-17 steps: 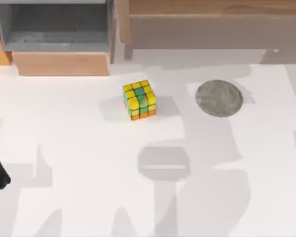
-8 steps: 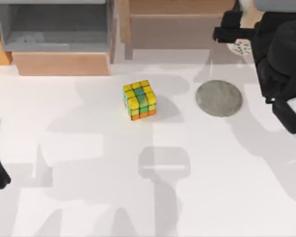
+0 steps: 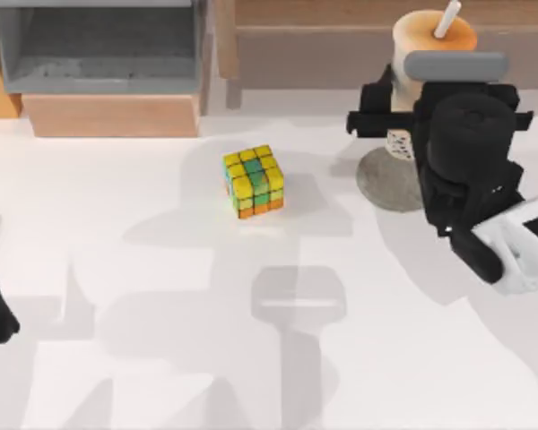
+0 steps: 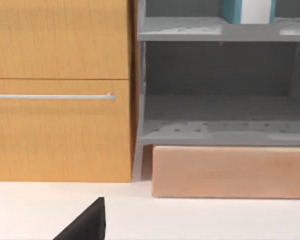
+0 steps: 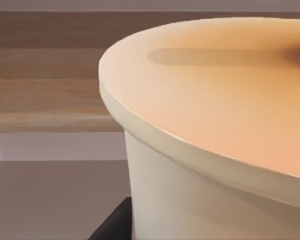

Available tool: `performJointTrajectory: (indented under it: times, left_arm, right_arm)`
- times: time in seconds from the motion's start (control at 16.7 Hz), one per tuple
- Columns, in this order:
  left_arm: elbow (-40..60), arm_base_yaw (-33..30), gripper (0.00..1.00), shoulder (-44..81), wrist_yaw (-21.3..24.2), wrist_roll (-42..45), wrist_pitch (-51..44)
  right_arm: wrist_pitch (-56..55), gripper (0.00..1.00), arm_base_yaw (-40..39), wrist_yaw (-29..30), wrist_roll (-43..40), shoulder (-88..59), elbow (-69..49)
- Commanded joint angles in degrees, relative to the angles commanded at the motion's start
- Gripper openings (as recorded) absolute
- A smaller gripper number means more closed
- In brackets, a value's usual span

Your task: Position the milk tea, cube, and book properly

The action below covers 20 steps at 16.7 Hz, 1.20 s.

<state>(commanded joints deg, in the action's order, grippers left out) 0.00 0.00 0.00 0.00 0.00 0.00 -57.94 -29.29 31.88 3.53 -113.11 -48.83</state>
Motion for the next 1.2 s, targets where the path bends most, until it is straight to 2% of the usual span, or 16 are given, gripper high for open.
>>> performJointTrajectory:
  times: [0.84, 1.2]
  left_arm:
    - [0.0, 0.0, 1.00, 0.0, 0.0, 0.0, 0.0]
    - [0.0, 0.0, 1.00, 0.0, 0.0, 0.0, 0.0]
  right_arm:
    - [-6.9, 0.00, 0.0, 0.1, 0.0, -6.0, 0.9]
    - [-6.9, 0.45, 0.0, 0.1, 0.0, -6.0, 0.9]
